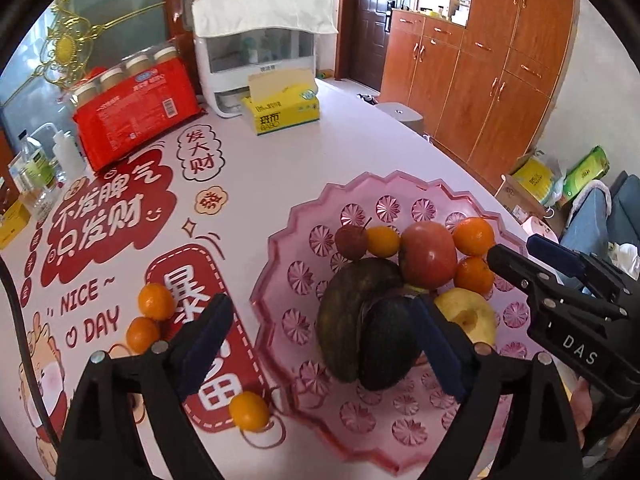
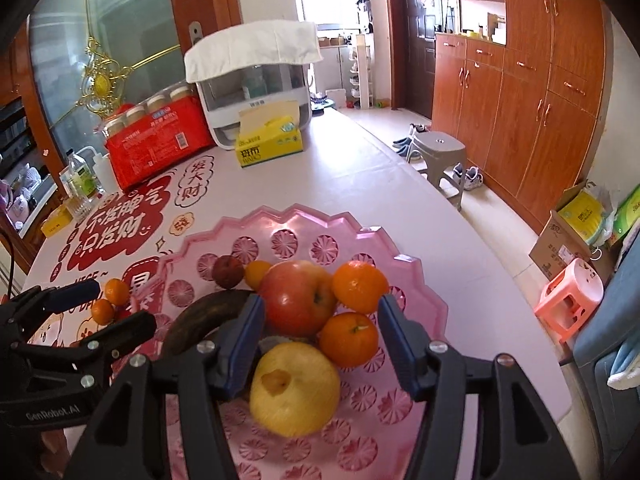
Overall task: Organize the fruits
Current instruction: 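Open the left tool releasing the lychee while the right tool releases the mandarin, then move the left tool to the brown lychee while the right tool moves to a small mandarin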
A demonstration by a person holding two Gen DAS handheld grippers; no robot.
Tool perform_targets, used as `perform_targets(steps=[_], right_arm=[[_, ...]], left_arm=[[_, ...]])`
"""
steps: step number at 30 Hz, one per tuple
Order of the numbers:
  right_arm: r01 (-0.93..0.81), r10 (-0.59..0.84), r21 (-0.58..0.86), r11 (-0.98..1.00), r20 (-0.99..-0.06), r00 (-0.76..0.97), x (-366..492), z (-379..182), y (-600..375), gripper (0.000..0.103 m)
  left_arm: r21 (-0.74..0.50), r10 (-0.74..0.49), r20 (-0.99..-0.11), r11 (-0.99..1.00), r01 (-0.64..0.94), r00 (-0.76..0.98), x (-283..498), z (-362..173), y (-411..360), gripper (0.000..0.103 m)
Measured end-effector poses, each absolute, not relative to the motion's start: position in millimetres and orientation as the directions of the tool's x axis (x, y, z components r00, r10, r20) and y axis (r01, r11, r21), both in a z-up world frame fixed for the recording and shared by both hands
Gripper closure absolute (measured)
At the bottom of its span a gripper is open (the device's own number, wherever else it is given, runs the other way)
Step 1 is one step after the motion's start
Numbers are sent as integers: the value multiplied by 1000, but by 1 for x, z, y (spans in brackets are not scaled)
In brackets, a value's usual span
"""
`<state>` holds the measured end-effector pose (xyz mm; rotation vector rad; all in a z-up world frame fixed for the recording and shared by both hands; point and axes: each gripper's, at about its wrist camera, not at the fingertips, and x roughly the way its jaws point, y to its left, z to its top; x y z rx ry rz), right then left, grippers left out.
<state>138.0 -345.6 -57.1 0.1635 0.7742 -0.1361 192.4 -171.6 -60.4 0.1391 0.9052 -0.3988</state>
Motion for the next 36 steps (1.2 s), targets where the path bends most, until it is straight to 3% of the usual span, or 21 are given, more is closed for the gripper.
perform_targets(steps=[20, 36], right_arm=[[135, -63, 66, 989, -629, 774, 58, -26, -278, 44], [-51, 76, 59, 997, -589, 805, 42, -28, -194, 44]], left_arm=[[-47, -222, -715, 961, 272, 663, 103, -23, -73, 8], [-3, -74, -698, 995, 100, 713, 74, -35, 22, 5]])
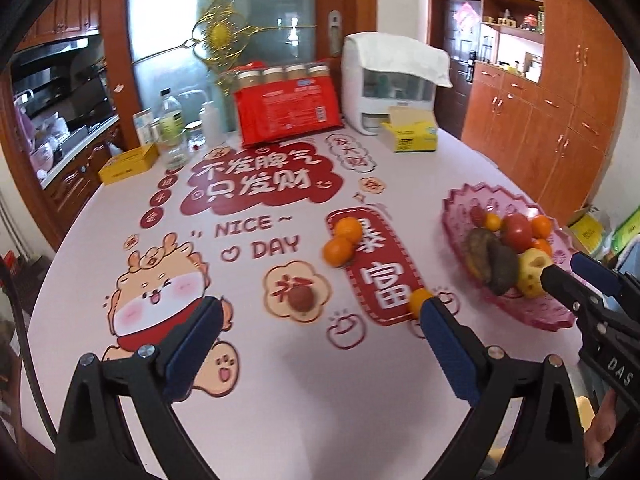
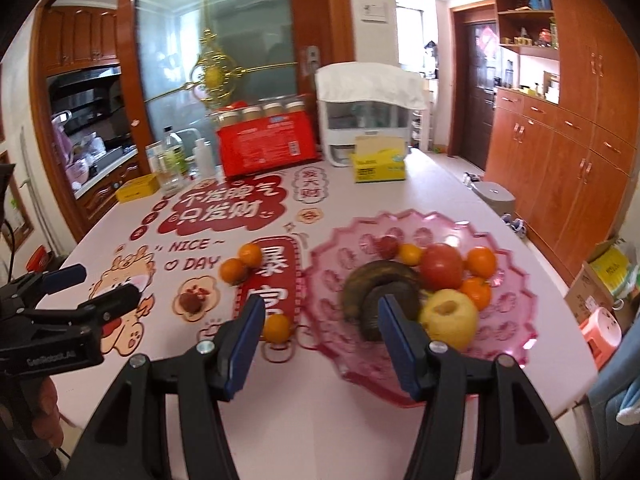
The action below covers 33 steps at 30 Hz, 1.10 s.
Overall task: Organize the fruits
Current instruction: 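Move the left tool to the brown lychee while the right tool moves to a small mandarin, then close the right tool on the small mandarin while the left tool closes on the brown lychee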
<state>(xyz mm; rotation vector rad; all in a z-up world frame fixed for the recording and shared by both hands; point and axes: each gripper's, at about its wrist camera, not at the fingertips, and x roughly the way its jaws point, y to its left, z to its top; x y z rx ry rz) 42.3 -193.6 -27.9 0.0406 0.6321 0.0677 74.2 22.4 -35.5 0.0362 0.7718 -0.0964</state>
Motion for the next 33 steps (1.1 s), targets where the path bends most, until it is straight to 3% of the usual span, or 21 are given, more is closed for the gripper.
perform_targets(steps=[15, 33], right_arm=[[-150, 158, 66, 987, -623, 766, 68, -99, -128, 44], [-50, 98, 87, 995, -747, 657, 128, -153, -128, 44]], left_arm=[[51, 16, -741, 998, 32, 671, 99, -90, 67, 5], [-57, -108, -797, 993, 104, 594, 149, -135, 65, 5]])
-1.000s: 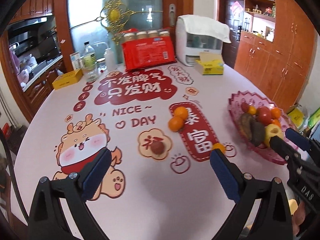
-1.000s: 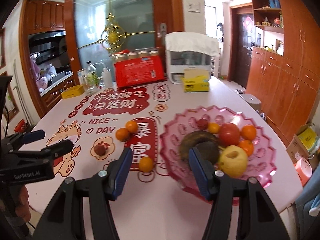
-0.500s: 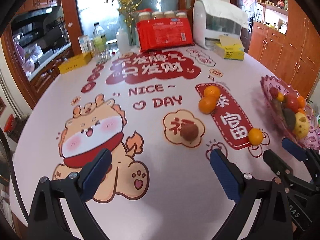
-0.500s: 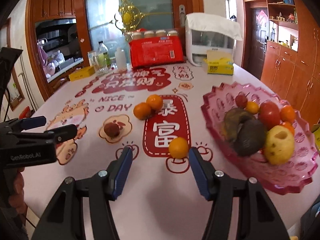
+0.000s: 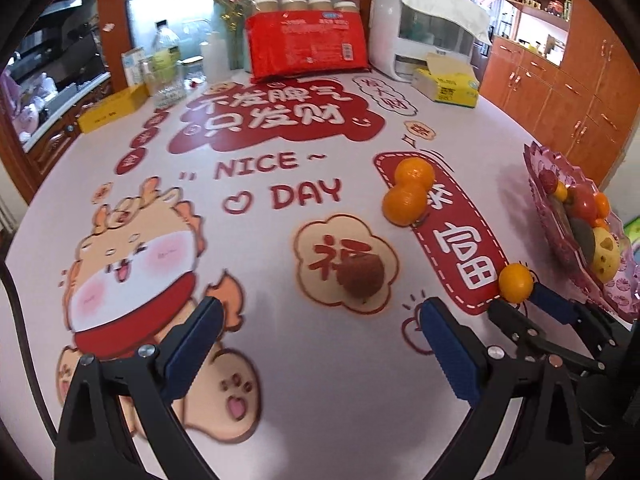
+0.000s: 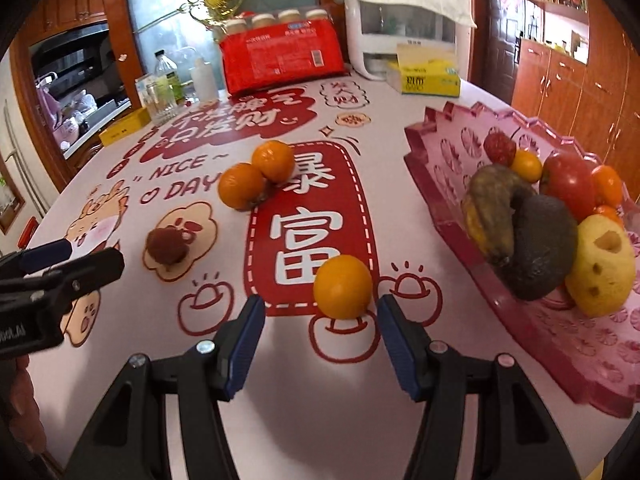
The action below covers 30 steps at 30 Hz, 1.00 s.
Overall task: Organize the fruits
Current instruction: 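Close the right tool on the small mandarin while the left tool closes on the brown lychee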
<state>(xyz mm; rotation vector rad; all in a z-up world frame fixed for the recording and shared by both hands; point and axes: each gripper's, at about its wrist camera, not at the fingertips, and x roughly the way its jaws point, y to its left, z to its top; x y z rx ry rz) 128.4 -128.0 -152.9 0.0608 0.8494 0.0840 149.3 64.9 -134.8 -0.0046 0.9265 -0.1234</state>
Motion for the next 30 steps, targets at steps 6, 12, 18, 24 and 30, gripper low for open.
perform_targets(steps=[6, 12, 18, 24, 30], right_arm=[[-19, 91, 103, 995, -757, 647, 142, -156, -133, 47], [-25, 94, 102, 994, -757, 647, 144, -157, -133, 61], [-34, 116, 124, 992, -753, 648, 143, -157, -135, 71], [-60, 151, 146, 987, -751, 643, 141, -157, -135, 72], [-78, 159, 143, 987, -752, 640, 132, -156, -134, 72]], left_arm=[[-88, -129, -817, 991, 100, 562, 168, -149, 57, 16], [-161, -181, -846, 983, 83, 501, 182, -165, 56, 45], [-140, -166, -841, 986, 90, 516, 184, -165, 48, 65], [-143, -185, -834, 982, 120, 519, 180, -164, 42, 75], [-130, -172, -821, 985, 115, 544, 162, -153, 46, 75]])
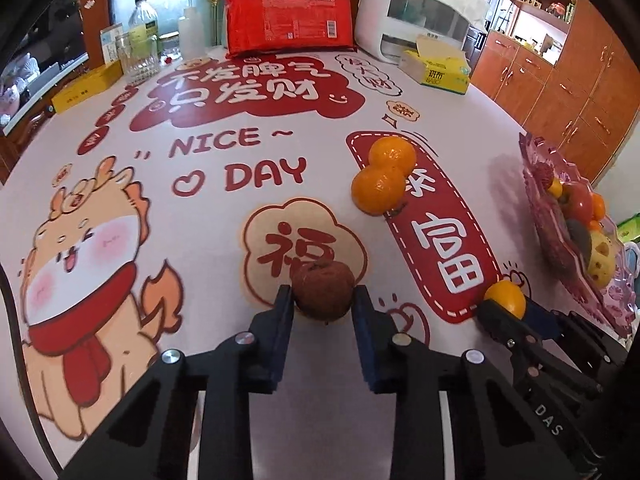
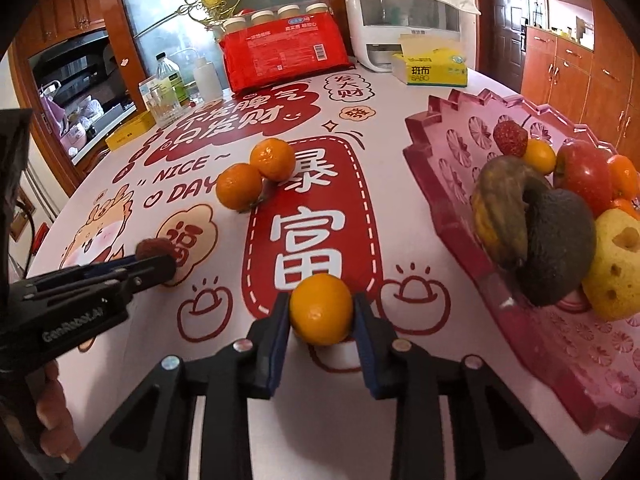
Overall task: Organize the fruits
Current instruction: 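Close the right tool on the small mandarin while the left tool closes on the brown lychee, then carry the lychee with the left tool while the right tool carries the mandarin into the bowl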
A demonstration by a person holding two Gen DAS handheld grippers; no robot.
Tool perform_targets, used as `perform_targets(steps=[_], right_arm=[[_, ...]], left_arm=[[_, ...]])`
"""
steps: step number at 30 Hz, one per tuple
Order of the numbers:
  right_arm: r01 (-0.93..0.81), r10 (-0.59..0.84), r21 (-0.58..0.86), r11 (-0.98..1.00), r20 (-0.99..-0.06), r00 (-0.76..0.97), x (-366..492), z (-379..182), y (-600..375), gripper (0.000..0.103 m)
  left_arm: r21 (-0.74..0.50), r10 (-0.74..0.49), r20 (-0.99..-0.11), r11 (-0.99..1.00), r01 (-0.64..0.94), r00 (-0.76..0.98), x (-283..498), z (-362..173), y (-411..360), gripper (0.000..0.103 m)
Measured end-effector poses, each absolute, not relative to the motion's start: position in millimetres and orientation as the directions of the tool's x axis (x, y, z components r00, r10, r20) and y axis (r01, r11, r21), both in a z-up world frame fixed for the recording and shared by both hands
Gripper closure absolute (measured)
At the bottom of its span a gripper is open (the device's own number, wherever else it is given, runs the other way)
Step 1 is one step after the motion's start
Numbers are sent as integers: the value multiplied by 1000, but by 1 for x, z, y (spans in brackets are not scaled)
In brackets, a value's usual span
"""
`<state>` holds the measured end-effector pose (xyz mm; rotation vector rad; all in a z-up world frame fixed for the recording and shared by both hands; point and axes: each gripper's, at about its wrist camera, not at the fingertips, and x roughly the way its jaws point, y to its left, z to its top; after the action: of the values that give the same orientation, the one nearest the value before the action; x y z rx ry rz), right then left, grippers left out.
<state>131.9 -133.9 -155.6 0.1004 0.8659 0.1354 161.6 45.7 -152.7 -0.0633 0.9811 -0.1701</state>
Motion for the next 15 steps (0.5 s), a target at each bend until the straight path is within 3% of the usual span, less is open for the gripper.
perform_targets(steps=[15], right_arm=[[-153, 200, 129, 980, -658, 726, 72, -107, -131, 72]], left_arm=[[-118, -159, -760, 987, 106, 630, 98, -94, 47, 75]])
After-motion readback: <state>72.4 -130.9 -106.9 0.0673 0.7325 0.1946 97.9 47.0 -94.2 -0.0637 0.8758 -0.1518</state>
